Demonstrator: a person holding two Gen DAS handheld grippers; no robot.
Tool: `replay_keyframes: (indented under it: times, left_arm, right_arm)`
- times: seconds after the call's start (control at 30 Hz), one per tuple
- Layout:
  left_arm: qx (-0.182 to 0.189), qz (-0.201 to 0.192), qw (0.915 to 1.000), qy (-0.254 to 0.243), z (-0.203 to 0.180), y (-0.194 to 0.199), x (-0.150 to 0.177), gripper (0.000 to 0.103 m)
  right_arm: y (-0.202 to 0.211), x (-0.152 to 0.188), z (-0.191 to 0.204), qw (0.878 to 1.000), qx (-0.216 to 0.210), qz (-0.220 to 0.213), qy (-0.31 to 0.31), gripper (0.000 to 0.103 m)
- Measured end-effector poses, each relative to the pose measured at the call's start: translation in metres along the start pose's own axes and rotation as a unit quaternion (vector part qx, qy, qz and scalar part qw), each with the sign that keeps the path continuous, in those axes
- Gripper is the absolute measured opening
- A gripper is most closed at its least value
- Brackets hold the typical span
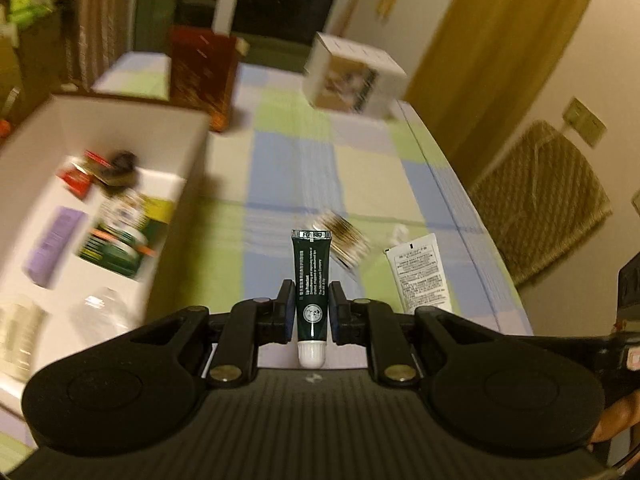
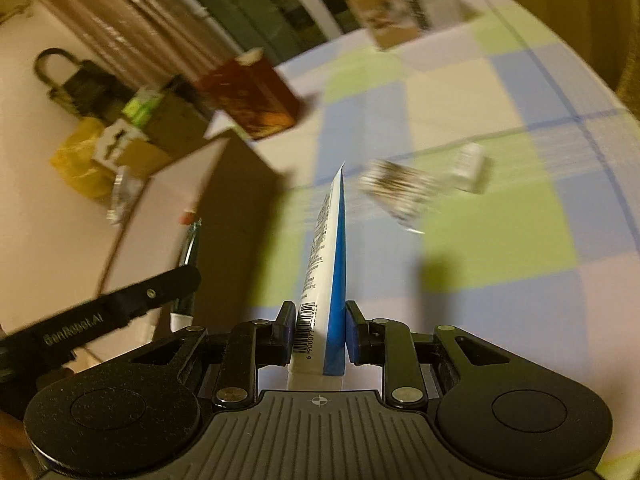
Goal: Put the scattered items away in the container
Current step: 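Carry the black tube with the left tool while the right tool carries the white tube over the box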
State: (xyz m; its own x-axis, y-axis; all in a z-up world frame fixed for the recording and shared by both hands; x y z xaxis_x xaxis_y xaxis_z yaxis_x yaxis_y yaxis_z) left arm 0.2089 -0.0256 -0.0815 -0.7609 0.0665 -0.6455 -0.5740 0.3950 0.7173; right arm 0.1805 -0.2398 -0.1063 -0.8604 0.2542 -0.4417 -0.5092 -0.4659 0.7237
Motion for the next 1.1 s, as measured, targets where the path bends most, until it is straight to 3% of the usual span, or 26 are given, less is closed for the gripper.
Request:
replay_keyframes:
  times: [0.17, 0.4, 0.7, 1.1]
  left_arm:
    - [-0.057, -0.031, 0.9978, 0.009, 0.046, 0.029, -0.019, 0.013]
    - [-0.118, -0.039, 0.9913, 0.044, 0.109, 0.046, -0.022, 0.013]
    - [-0.152, -0.038, 0.9866, 0.044, 0.146, 0.057, -0.012, 0.013]
    - [-0.168, -0.001, 0.9835, 0.068, 0.189, 0.014, -0.012, 0.013]
  right_arm:
    - [-0.018, -0.019, 0.059, 0.998, -0.036, -0.003, 0.042, 0.028]
    - [-0.044, -0.021, 0.124, 0.993, -0.067, 0.005, 0.094, 0.028]
    - [-0.086, -0.008, 0.179, 0.986, -0.083, 0.035, 0.138, 0.028]
    - [-0.170, 0.004, 0.201, 0.966, -0.013, 0.076, 0.246, 0.028]
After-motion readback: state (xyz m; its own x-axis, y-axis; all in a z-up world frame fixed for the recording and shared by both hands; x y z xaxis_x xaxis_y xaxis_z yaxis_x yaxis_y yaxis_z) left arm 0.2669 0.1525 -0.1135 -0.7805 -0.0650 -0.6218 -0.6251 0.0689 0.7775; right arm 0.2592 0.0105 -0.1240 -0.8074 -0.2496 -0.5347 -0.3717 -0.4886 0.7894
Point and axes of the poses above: each gripper's, at about its wrist camera, not at the fingertips, and y roughly against the way its jaws point, z to its left, x to its underside, the point moved 2 cm from there along -y, roughly the way its jaws point
